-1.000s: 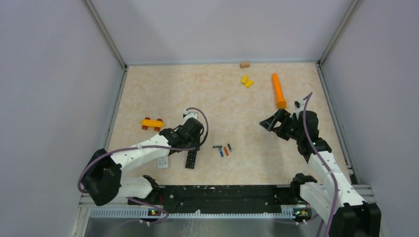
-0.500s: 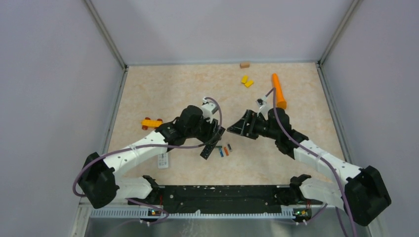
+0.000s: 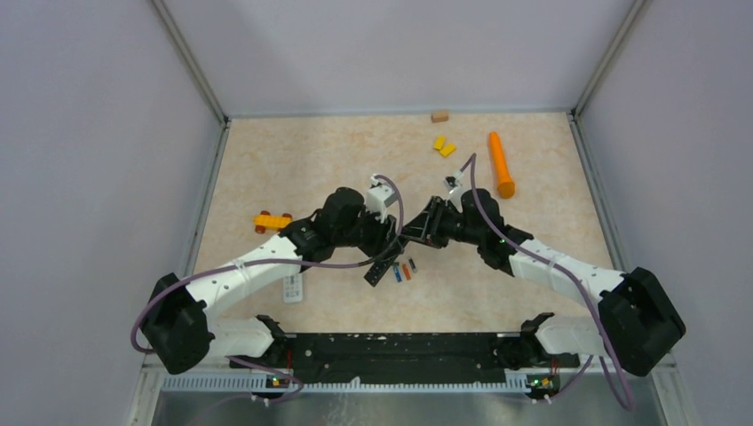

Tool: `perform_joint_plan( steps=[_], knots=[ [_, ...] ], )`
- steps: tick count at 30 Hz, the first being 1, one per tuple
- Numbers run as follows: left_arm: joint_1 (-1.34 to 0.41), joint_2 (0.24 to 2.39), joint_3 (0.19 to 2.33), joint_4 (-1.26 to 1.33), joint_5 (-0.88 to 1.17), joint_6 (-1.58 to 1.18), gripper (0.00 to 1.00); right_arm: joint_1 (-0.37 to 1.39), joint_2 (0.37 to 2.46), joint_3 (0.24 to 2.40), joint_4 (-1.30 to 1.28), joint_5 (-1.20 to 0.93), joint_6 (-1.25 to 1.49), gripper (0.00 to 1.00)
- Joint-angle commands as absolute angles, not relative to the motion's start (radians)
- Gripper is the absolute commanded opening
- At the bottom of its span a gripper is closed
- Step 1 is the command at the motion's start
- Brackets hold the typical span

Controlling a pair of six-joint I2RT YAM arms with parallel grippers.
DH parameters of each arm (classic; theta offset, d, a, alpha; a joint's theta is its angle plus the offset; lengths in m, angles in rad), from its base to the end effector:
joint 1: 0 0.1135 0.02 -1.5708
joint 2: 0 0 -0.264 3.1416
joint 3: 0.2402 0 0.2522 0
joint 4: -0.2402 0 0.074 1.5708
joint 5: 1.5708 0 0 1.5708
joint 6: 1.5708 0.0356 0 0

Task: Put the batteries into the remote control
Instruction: Adjust the remote control.

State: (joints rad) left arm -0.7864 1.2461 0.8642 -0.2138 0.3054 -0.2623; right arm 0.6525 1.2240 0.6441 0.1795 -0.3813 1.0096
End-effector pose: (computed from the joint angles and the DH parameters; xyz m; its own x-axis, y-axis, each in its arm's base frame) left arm 0.1865 -0.2021 0.2675 -0.6034 0.2546 -0.7557 0.7190 0.5835 -0.3776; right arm 0.2038 0.1724 0.2360 -0.8725 0.3223 -0.3673 -0.1826 0.4821 0.8569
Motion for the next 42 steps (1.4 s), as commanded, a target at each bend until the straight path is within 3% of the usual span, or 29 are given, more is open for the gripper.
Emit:
perform_joint_plan(
  steps=[1, 3, 4, 6, 9, 10, 16, 24, 27, 33, 39, 42],
  knots=[
    [-0.787, 1.227, 0.906, -0.146, 0.334, -0.234, 0.29, 0.666, 1.235, 0.666, 0.256, -0.366, 1.091, 0.29],
    [-0.787, 1.227, 0.906, -0.147, 0.327, -0.222, 0.42, 0.666, 1.236, 0.664, 0.261, -0.356, 1.125, 0.10],
    [-0.787, 1.227, 0.909, -0.149, 0.320, -0.212, 0.55, 0.666, 1.235, 0.664, 0.262, -0.346, 1.144, 0.02],
    [-0.788, 1.225, 0.924, -0.155, 0.273, -0.181, 0.79, 0.666, 1.224, 0.669, 0.244, -0.307, 1.180, 0.00],
    [-0.788, 1.224, 0.966, -0.169, 0.184, -0.112, 0.97, 0.666, 1.209, 0.715, 0.151, -0.211, 1.204, 0.00],
    [-0.787, 1.222, 0.974, -0.173, 0.151, -0.090, 0.98, 0.666, 1.205, 0.735, 0.107, -0.181, 1.209, 0.00],
    [-0.788, 1.223, 1.027, -0.245, 0.055, 0.052, 0.95, 0.665, 1.199, 0.881, -0.213, -0.039, 1.345, 0.00],
    [-0.804, 1.171, 0.888, -0.110, 0.211, 0.273, 0.85, 0.664, 1.305, 1.071, -0.616, -0.025, 1.548, 0.00],
    [-0.810, 1.165, 0.855, -0.065, 0.218, 0.326, 0.82, 0.664, 1.325, 1.091, -0.652, -0.055, 1.598, 0.00],
    [-0.833, 1.205, 0.826, -0.066, 0.164, 0.415, 0.58, 0.663, 1.346, 1.119, -0.638, -0.092, 1.627, 0.00],
    [-0.865, 1.226, 0.785, 0.014, 0.117, 0.458, 0.63, 0.663, 1.364, 1.135, -0.641, -0.105, 1.644, 0.00],
    [-0.872, 1.249, 0.786, 0.025, 0.084, 0.472, 0.55, 0.663, 1.370, 1.140, -0.638, -0.112, 1.644, 0.00]
  ],
)
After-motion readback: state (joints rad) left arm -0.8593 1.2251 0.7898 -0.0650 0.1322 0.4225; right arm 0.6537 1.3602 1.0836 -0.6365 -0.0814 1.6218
